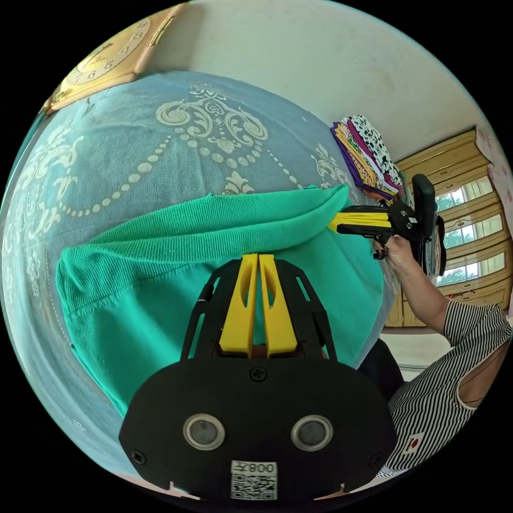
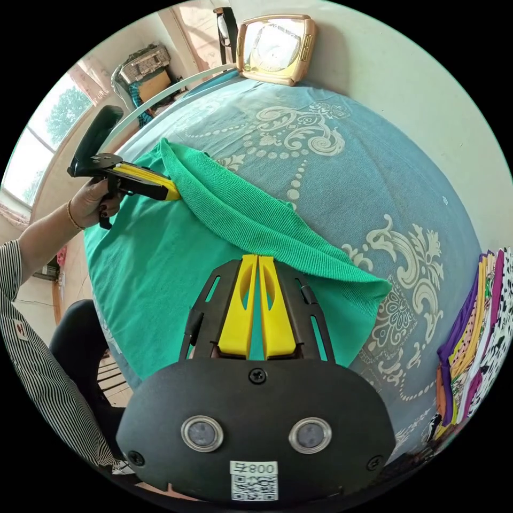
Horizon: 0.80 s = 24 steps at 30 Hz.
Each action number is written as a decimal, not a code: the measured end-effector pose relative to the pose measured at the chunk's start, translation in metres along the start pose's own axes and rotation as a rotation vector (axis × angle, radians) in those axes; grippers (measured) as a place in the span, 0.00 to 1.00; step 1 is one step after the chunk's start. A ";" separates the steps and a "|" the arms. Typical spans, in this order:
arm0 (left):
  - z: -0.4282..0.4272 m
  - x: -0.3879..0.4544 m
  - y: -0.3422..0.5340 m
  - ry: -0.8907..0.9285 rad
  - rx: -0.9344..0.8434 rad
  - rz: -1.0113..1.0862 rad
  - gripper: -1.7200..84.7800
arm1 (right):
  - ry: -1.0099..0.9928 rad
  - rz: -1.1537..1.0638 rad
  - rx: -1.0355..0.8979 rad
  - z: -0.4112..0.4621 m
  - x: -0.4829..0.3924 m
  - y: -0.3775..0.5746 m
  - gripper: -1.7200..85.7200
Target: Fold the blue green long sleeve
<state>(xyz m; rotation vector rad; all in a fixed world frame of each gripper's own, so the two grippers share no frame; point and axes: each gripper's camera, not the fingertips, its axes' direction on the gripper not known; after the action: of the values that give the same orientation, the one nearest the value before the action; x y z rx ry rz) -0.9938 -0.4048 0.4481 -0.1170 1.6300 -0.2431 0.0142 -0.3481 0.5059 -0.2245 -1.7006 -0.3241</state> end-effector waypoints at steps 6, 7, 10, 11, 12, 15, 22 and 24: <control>0.010 0.002 -0.005 -0.061 0.068 0.015 0.02 | 0.016 0.035 0.097 -0.004 0.001 -0.003 0.02; 0.014 0.001 -0.007 -0.073 0.074 0.011 0.02 | 0.013 0.052 0.104 -0.002 0.004 -0.006 0.02; 0.026 -0.003 -0.008 -0.083 0.118 -0.016 0.02 | 0.003 0.104 0.133 0.000 0.015 -0.012 0.02; 0.031 -0.004 -0.007 -0.101 0.121 -0.034 0.02 | -0.004 0.114 0.136 0.000 0.017 -0.012 0.02; 0.034 -0.004 -0.006 -0.106 0.125 -0.039 0.02 | -0.018 0.126 0.151 -0.003 0.018 -0.012 0.02; 0.035 0.007 0.007 -0.118 0.190 -0.028 0.02 | -0.014 0.115 0.193 -0.013 0.008 -0.005 0.02; 0.077 0.044 0.018 -0.090 0.156 0.070 0.02 | -0.089 0.036 0.173 0.000 -0.019 -0.015 0.02; 0.086 0.046 0.015 -0.133 0.145 0.064 0.02 | -0.085 0.031 0.172 0.001 -0.021 -0.025 0.02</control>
<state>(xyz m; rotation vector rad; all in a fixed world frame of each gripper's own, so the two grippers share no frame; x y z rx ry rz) -0.9107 -0.4076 0.3947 0.0292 1.4769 -0.2972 0.0083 -0.3701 0.4824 -0.1389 -1.7965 -0.1462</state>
